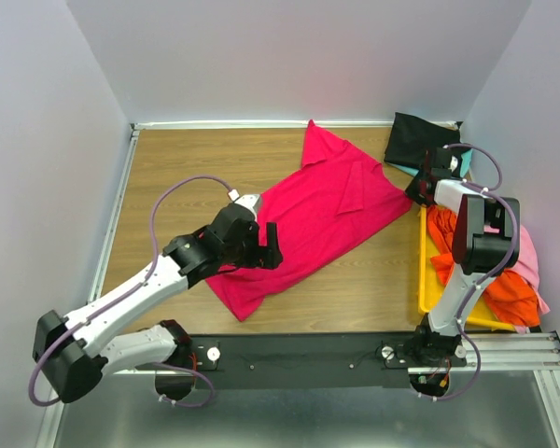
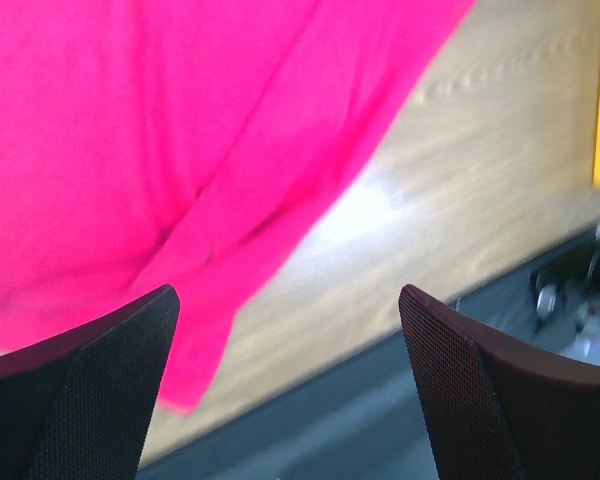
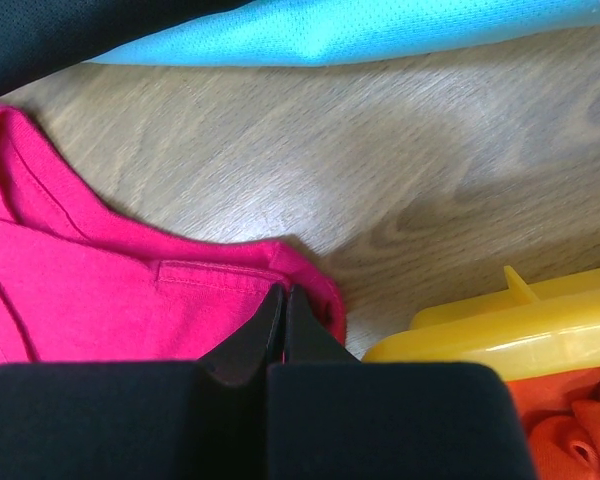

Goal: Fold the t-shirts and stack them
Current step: Fold the tshirt

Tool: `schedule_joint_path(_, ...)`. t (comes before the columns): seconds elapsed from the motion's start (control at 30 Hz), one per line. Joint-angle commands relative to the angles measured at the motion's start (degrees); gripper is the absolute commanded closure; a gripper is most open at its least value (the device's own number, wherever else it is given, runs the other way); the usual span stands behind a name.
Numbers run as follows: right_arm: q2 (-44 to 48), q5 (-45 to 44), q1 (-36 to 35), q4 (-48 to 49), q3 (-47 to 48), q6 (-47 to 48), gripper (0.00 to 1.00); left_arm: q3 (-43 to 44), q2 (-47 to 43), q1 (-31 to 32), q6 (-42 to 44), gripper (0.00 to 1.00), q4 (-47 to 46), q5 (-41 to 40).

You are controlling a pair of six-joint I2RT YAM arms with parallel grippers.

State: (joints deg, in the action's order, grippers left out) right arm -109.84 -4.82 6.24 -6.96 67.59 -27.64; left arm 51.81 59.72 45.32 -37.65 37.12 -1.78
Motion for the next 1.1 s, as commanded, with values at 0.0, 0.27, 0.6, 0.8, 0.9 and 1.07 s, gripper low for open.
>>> schedule_joint_path(0.0, 1.21, 1.56, 0.88, -1.39, -0.09, 0.04, 0.99, -6.8, 3.99, -3.47, -5.06, 0.02, -17.15, -2.87)
schedule_joint_path(0.27, 2.35, 2.09, 0.88, -1.21, -0.8, 0.3, 0.99, -14.37, 6.46, -17.45, -4.89, 0.02, -30.26, -5.16)
schedule_joint_path(0.6, 3.49, 1.92, 0.88, -0.86, -1.94, 0.13, 0.99, -17.17, 16.38, -22.73, -3.4, 0.02, -38.6, -2.0)
schedule_joint_path(0.8, 5.25, 1.22, 0.88, -0.77, -2.99, 0.13, 0.99, -16.93, 21.65, -25.01, -2.43, 0.02, -42.22, 0.2)
schedule_joint_path(0.9, 6.39, 1.13, 0.88, -0.69, -4.31, 0.13, 1.0, -15.34, 25.78, -25.81, -1.12, 0.02, -42.66, 0.55)
schedule_joint_path(1.07, 9.99, -0.19, 0.88, -0.69, -6.77, 0.13, 0.99, -10.42, 30.88, -28.44, 1.0, 0.02, -41.44, 1.52)
